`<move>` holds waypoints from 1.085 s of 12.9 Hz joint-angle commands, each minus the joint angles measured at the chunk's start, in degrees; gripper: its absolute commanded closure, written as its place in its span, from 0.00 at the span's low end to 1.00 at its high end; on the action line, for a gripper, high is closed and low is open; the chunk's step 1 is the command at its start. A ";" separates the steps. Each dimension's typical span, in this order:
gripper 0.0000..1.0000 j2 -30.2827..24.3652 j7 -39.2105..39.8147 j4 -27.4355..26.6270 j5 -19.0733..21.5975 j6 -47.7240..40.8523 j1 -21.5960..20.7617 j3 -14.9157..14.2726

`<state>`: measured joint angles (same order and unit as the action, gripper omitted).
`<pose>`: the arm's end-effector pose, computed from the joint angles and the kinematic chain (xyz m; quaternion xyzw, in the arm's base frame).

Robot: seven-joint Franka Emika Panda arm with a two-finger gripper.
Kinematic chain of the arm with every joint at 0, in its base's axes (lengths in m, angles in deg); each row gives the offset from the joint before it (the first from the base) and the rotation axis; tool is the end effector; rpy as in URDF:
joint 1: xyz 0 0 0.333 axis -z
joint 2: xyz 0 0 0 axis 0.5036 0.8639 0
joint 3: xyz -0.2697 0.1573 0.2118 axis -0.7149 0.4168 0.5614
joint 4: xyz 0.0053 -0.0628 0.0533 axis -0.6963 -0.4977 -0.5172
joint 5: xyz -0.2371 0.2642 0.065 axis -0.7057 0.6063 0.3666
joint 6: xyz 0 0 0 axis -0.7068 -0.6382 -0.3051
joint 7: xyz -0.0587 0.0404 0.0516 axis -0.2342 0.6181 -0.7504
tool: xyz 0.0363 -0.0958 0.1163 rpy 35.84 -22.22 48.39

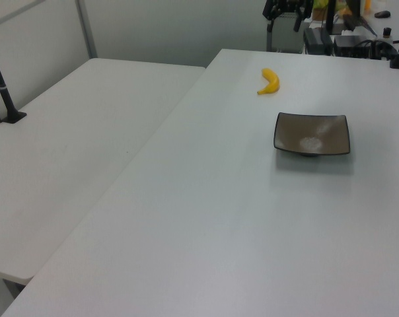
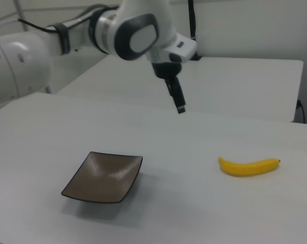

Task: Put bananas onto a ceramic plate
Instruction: 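Move the gripper over the yellow banana and lower toward it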

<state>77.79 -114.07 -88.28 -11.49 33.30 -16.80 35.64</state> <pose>0.6710 -0.1837 0.5760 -0.9064 0.4057 -0.1132 0.0322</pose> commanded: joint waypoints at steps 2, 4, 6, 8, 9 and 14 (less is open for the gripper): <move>0.00 9.41 -4.54 6.99 -0.06 3.93 3.25 0.40; 0.00 13.28 -5.16 9.10 -0.06 6.48 3.61 0.14; 0.00 15.57 -5.25 9.28 -0.06 11.92 5.01 0.22; 0.00 17.16 -5.25 9.11 -0.06 16.22 5.02 0.05; 0.00 17.43 -5.25 8.67 -0.15 19.29 5.11 0.05; 0.00 21.29 -5.34 7.88 -0.59 27.75 6.16 -1.70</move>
<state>97.07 -118.28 -80.80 -11.49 57.60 -10.79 35.44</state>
